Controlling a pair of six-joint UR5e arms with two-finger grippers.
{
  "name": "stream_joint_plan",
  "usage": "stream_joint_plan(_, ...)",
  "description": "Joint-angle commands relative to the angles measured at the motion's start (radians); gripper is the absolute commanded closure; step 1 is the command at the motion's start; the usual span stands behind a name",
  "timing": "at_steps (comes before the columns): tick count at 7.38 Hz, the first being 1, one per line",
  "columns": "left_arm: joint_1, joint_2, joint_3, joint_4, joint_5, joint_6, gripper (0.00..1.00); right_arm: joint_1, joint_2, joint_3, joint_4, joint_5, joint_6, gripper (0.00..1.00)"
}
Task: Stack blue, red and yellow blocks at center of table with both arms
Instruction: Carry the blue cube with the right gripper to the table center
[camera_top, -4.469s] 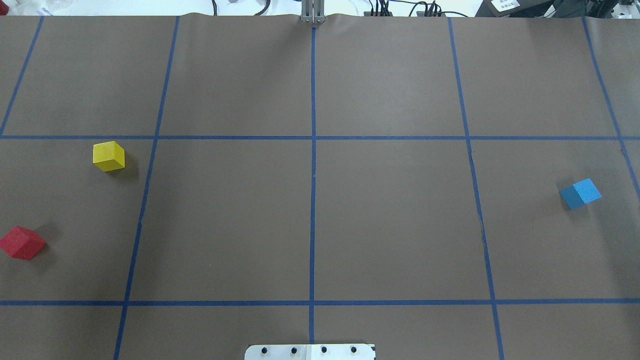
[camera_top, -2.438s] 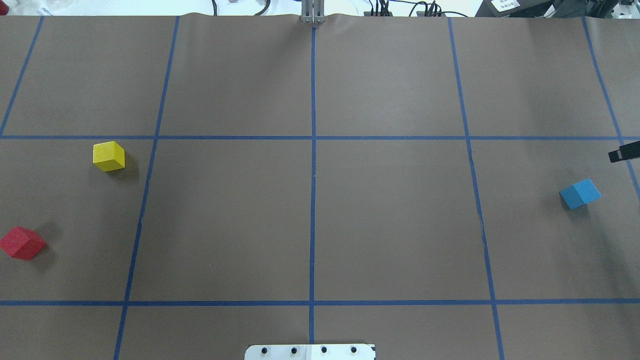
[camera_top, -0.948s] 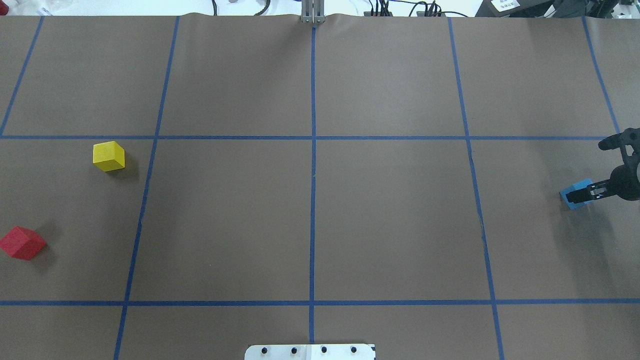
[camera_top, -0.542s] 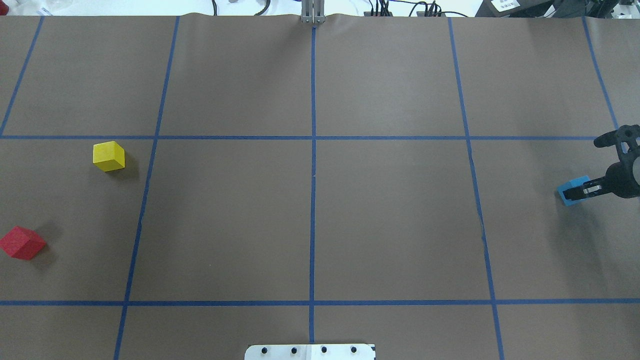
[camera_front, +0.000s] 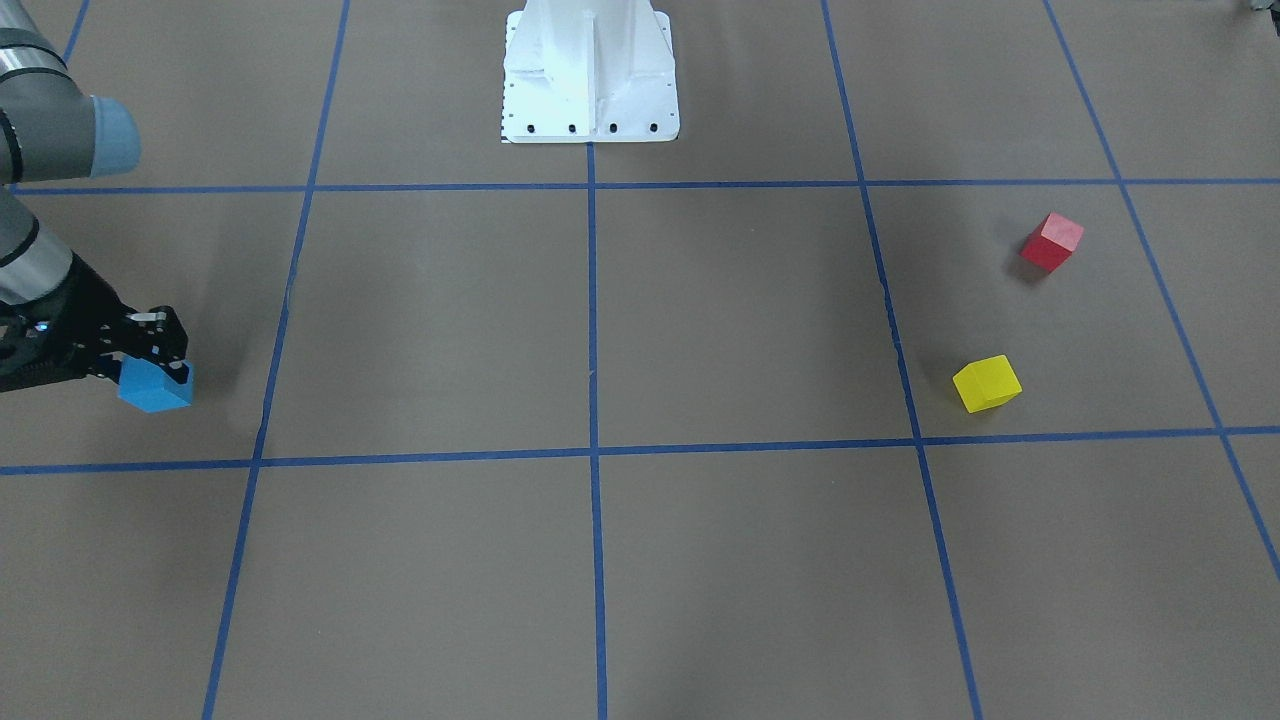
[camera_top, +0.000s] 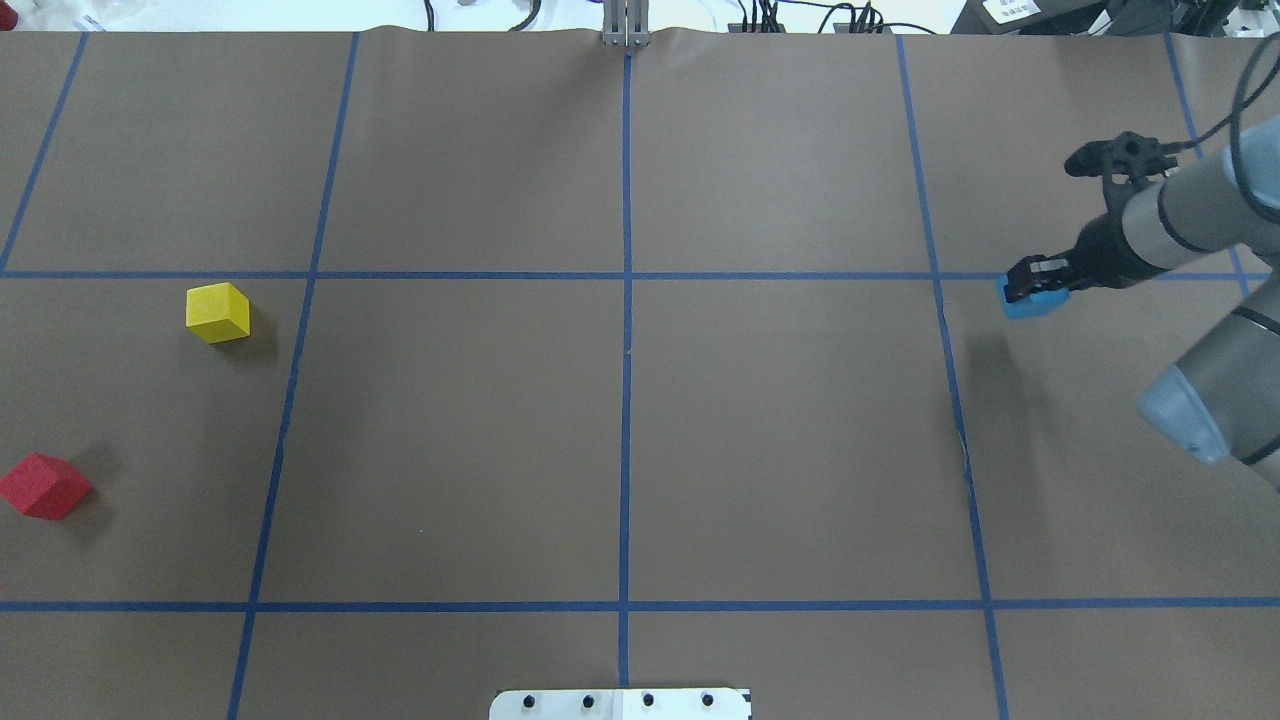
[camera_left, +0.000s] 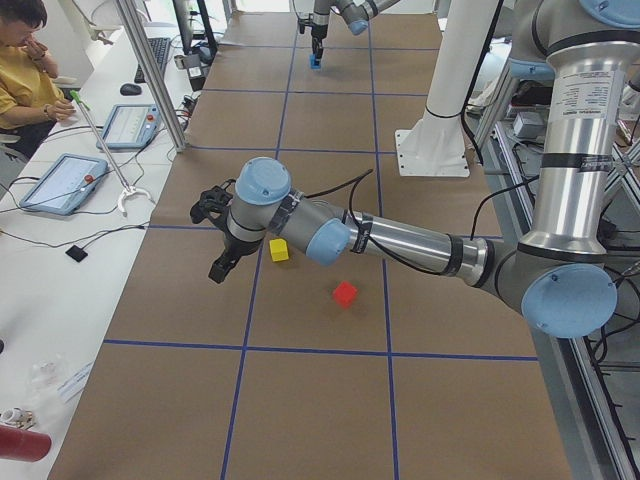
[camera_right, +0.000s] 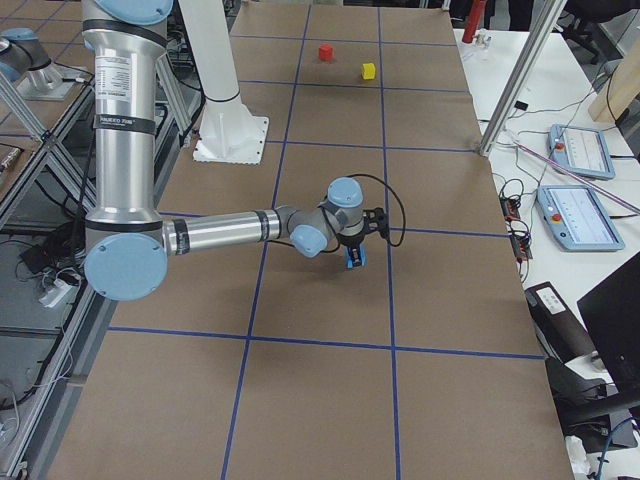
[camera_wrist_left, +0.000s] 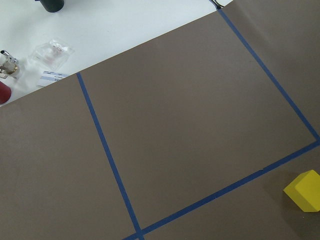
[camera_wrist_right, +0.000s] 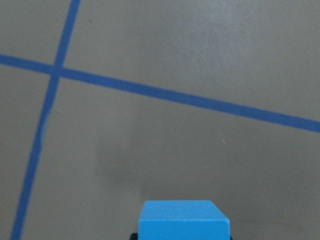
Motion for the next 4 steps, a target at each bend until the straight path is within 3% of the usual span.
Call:
stream_joint_plan(1,-0.001,0.000,-0.002,0.000,-0.001,-0.001,0.00,-0.142,0.267,-0.007,-0.224,-0.086,0.210,1.00)
stream_joint_plan(2,-0.002,0.001,-0.005,0.000,-0.001,-0.001,0.00,-0.217,0.399,-0.030,-0.290,-0.146,0.348,1.00)
stream_joint_plan(4,-0.002,0.000,-0.002,0.000,-0.001,-0.001,0.00,-0.351,0.642,-0.217,-0.340,-0.276,0.469,1.00)
